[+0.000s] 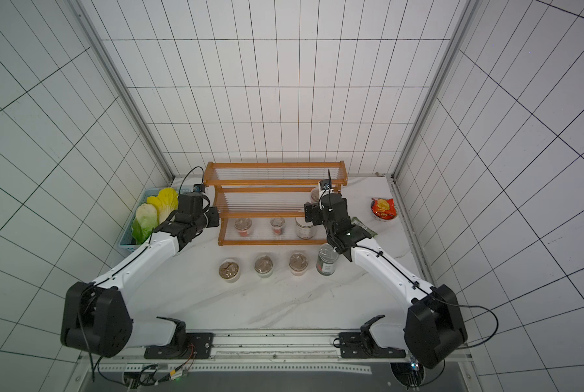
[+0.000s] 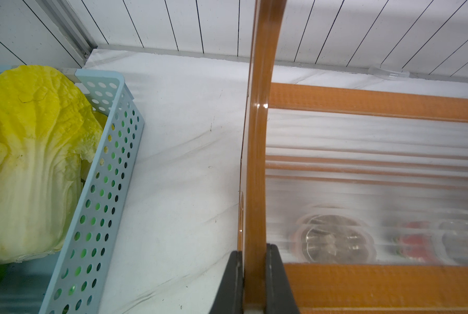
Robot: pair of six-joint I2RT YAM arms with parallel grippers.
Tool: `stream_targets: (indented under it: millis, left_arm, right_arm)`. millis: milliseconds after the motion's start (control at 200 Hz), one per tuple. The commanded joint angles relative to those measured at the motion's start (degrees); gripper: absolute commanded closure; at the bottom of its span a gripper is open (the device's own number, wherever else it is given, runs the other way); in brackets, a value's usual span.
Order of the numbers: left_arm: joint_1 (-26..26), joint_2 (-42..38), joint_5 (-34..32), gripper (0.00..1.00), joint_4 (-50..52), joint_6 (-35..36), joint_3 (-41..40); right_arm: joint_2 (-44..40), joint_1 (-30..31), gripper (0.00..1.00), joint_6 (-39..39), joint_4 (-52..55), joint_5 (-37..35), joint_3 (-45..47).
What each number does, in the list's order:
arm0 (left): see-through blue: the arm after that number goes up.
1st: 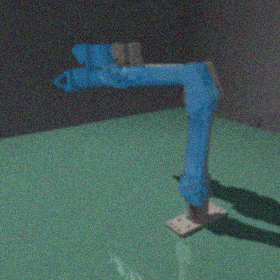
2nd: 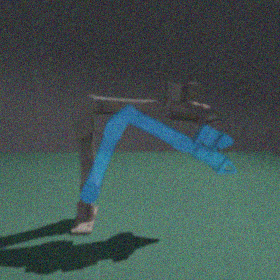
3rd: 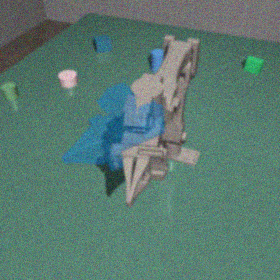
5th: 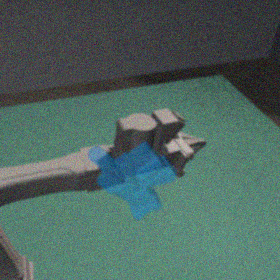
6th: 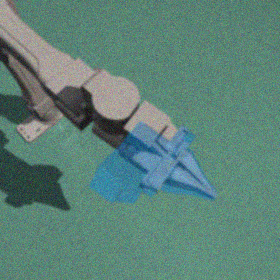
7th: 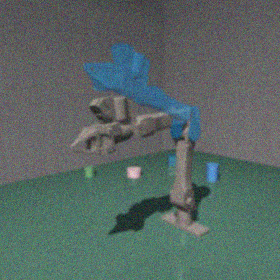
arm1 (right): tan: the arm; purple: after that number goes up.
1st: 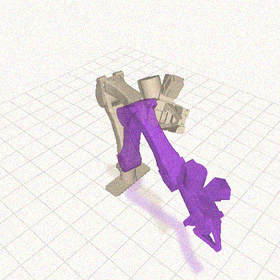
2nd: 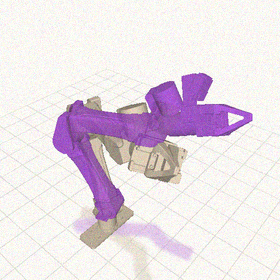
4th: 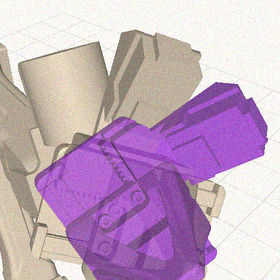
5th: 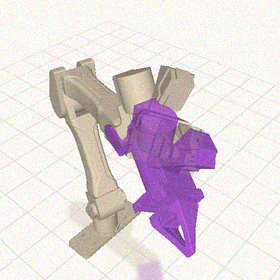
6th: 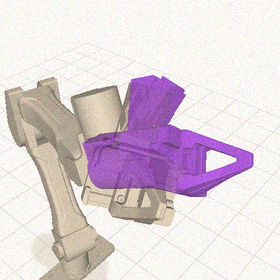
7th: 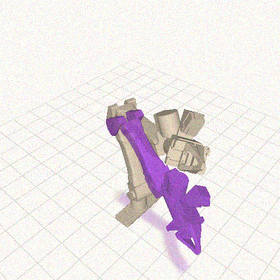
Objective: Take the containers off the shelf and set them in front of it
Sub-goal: 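Pick up a container from the shelf.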
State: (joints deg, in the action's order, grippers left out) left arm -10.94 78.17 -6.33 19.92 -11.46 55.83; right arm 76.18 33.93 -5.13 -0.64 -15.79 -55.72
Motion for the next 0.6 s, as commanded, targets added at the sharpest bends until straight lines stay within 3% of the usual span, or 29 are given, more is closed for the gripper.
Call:
stream_targets:
  millis: [0,400,595]
  left_arm:
    - [1.22,1.87,0.99,1.00,0.13,-1.67,1.27]
    - [2.17,3.70,3.25,1.00,-1.11,0.13,1.86]
    - [2.16,3.30,3.42,0.92,-1.03,0.30,1.80]
  right_arm:
    - [1.60,-1.55,0.01,0.15,-3.41,-1.03,-2.22]
    - [4.54,-2.24,0.01,-0.52,-7.61,0.28,0.73]
    - [6.91,-3.45,0.01,-0.46,-8.52,1.07,-0.35]
